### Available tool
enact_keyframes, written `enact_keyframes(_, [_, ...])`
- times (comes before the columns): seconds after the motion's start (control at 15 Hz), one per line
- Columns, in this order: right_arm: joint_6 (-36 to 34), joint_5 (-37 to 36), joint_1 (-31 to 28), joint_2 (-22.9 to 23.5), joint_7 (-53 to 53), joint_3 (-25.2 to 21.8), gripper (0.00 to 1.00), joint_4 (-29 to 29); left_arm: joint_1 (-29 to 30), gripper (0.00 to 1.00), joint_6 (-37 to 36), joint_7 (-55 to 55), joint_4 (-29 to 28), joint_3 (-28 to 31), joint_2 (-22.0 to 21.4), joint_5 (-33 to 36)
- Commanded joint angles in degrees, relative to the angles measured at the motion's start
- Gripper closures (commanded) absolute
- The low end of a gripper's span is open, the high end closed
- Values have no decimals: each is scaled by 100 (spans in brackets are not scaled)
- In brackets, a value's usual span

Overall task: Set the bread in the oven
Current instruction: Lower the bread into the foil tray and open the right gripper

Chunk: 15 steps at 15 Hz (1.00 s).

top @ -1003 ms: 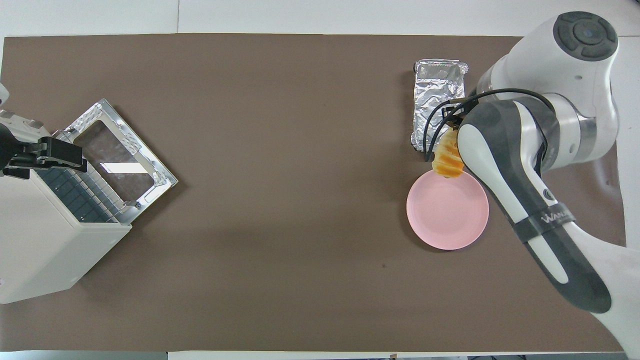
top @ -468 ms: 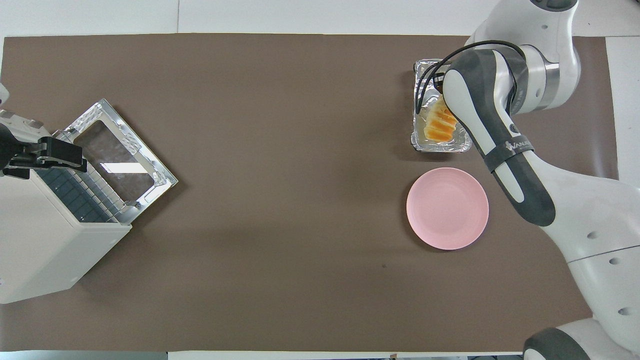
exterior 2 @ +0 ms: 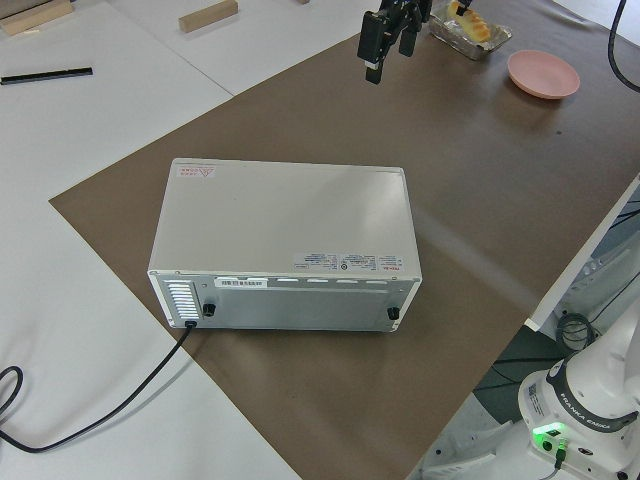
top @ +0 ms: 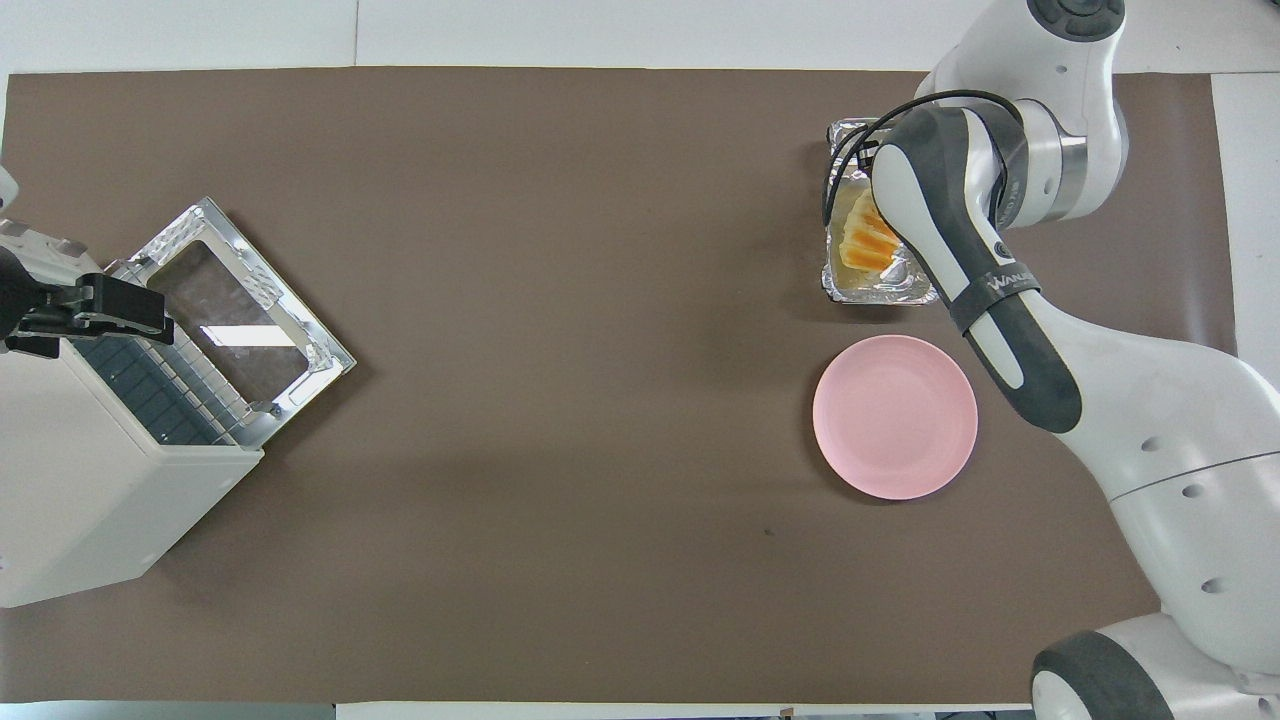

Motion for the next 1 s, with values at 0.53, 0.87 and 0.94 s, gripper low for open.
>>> enact_keyframes(0.53, [-193, -38, -63, -78, -277, 8, 0, -72, 25, 0, -39, 5, -35, 20, -80, -81])
enact_keyframes(0.87, [-176, -327, -326, -78, -882, 0, 0, -98, 25, 0, -39, 5, -35, 20, -80, -81])
enact_keyframes(0.94, [-176, -397, -370, -78, -1005, -1, 0, -115, 25, 0, -39, 5, -35, 20, -80, -81])
